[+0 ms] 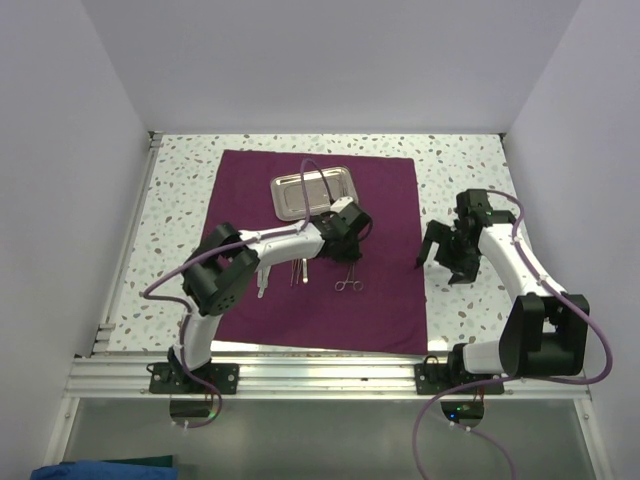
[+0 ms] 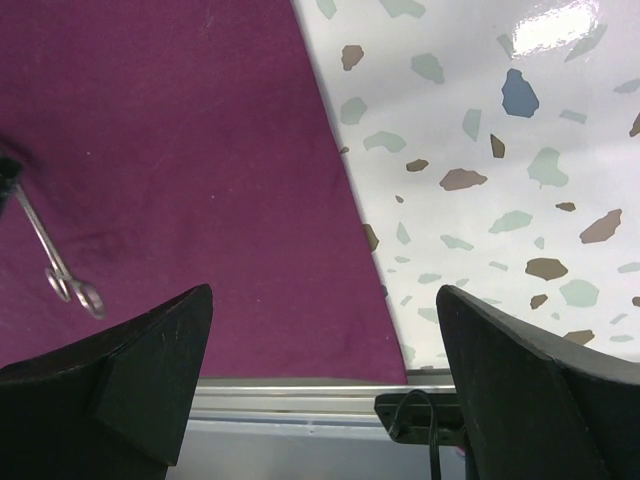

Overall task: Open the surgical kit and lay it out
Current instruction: Place the medical item in the surgical kit, then pick up the medical item from the container.

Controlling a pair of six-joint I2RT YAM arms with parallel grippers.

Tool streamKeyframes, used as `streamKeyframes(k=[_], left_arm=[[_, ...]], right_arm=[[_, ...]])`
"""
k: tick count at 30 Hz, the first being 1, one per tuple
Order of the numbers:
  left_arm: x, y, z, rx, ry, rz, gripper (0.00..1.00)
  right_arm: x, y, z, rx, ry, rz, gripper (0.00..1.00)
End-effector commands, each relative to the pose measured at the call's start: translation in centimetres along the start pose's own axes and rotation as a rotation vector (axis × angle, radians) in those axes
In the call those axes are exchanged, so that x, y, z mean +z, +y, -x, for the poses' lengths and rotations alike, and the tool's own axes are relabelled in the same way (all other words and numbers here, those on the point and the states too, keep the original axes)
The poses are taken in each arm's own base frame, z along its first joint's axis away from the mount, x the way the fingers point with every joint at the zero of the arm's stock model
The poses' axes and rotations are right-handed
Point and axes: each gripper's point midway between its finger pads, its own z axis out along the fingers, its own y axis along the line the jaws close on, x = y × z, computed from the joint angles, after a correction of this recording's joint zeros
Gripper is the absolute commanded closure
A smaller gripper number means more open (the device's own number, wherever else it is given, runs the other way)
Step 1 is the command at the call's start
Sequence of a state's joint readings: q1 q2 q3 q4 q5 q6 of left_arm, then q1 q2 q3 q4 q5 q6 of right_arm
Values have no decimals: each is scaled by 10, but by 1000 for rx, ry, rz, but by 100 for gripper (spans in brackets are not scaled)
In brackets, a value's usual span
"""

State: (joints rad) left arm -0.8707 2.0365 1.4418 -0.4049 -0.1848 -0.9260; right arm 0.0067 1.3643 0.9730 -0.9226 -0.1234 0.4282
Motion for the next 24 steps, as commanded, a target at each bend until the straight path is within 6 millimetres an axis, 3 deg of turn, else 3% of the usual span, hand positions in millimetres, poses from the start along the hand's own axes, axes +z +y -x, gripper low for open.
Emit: streamKeyframes(k=[1,5,7,10,12,13,14,16,17,18,19,20,21,22,23,24], left_arm=[[-10,-27,3,-29,-12,-73,77],[-26,-25,14,10,-34,-41,59],[-46,-20,30,44,-92,-21,48],[-81,-11,57,94,-180,2,45],[-110,-5,78,91,-238,-2,44],[-118,5,84,103,-252,19,44],[-135,14,103,76,-293,14,44],[-146,36,114,76,-313,34,45],[-151,56,128,51,-332,62,45],[-164,64,136,46,-359,58,45],[-165,81,138,74,-363,94,46],[-175,97,148,63,-391,119,46],[-179,108,148,73,-390,146,47],[-181,120,149,100,-387,176,46],[-189,132,152,99,-402,194,47],[-192,139,152,105,-402,209,47]], right_arm=[[-10,12,13,-18,-54,42,2],[-25,28,39,-13,-142,78,2],[-29,39,49,-13,-170,84,2],[-44,80,69,-73,-241,106,2],[-49,119,80,-134,-270,120,2],[-50,132,84,-139,-276,130,2],[-47,155,92,-161,-276,144,2],[-43,176,102,-157,-272,160,2],[-53,195,113,-167,-300,192,2],[-33,203,119,-167,-270,172,2],[-29,212,125,-173,-272,176,2],[-40,229,140,-177,-308,206,2],[-12,235,144,-179,-265,183,2],[-8,243,150,-187,-263,191,2],[-20,260,164,-191,-296,224,2],[6,265,168,-193,-261,202,2]])
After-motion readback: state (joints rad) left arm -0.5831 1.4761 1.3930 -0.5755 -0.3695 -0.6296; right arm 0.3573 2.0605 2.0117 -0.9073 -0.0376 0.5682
